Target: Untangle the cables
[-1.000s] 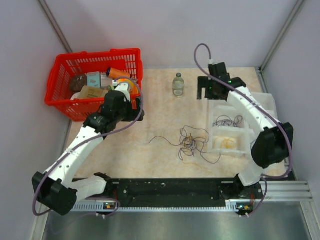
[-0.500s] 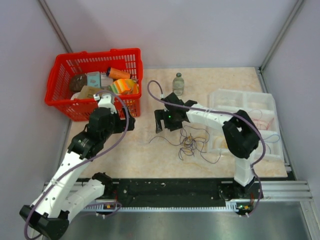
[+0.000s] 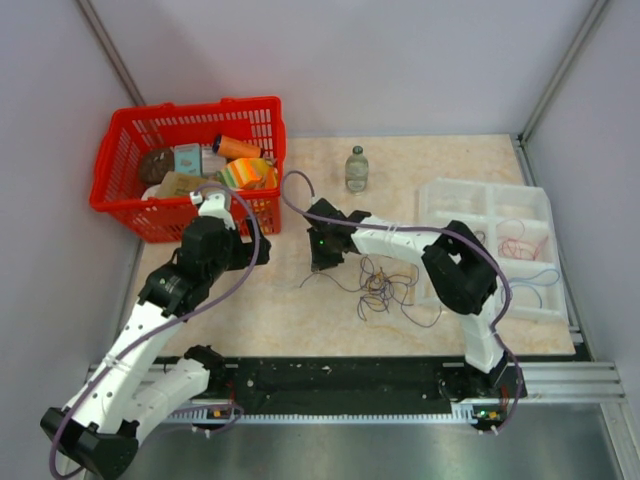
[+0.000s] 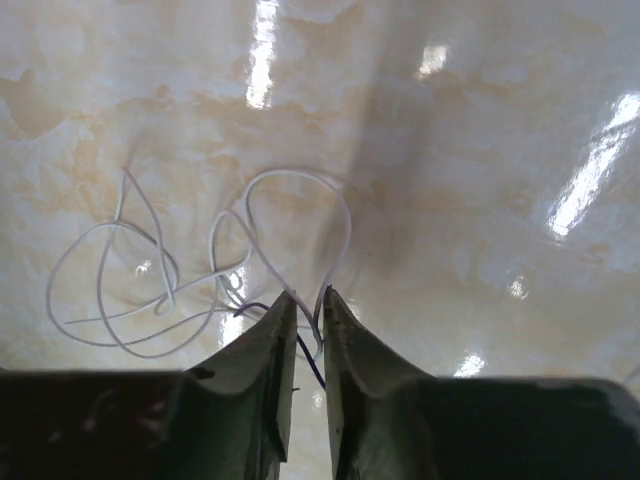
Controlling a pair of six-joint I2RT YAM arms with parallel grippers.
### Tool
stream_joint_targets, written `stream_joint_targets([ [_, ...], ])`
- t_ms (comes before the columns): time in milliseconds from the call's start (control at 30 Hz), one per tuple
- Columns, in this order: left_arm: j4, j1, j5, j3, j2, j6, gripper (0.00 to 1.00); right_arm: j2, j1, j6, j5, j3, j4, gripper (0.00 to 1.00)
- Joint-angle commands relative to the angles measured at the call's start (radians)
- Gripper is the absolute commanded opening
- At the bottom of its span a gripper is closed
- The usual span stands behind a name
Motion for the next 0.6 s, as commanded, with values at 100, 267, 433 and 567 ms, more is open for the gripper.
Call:
stream_joint_targets([
  [100, 0.051, 0.001, 0.013, 0.002, 0.009, -0.003, 0.99, -0.073, 0.016, -0.105, 0.12, 0.162, -0.024, 0.0],
  [267, 0.062, 0.001, 0.013, 0.0, 0.012, -0.001, 0.99, -0.237, 0.043, -0.208, 0.174, 0.184, -0.025, 0.0],
  [433, 0.065, 0.001, 0.008, 0.005, 0.009, -0.004, 0.99, -0.373, 0.057, -0.254, 0.246, 0.205, -0.022, 0.0],
  [567, 0.064, 0.001, 0.013, -0.004, 0.006, -0.007, 0.99, -0.452, 0.036, -0.294, 0.369, 0.262, -0.03, 0.0],
])
